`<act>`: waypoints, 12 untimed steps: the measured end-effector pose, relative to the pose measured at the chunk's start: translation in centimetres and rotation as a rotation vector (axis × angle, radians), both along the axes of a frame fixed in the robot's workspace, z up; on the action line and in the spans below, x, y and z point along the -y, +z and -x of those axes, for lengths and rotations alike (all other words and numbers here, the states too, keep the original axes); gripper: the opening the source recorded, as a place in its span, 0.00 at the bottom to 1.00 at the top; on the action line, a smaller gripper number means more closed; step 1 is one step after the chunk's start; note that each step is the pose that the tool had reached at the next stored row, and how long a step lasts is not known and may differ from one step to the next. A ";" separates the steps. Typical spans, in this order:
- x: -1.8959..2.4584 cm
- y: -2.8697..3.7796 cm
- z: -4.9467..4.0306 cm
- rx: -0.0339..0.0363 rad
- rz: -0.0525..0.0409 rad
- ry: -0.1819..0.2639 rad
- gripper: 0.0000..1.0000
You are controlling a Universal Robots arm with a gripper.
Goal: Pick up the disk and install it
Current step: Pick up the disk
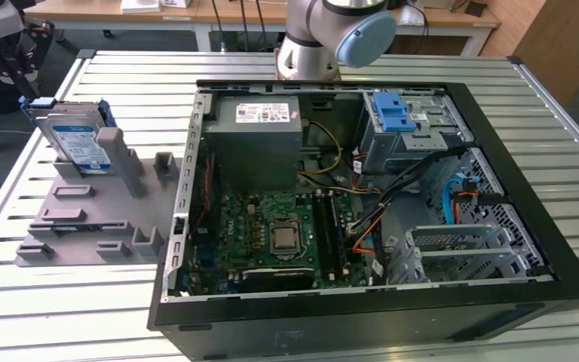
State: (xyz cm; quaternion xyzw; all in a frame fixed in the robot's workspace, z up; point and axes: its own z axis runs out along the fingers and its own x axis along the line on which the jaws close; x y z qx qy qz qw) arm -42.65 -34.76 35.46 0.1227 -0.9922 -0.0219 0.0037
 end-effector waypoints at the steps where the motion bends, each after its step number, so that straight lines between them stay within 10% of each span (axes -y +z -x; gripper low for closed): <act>1: 0.00 0.00 0.00 0.0000 0.0001 0.002 0.11; 12: 0.00 0.00 0.00 0.0000 0.0000 0.027 0.11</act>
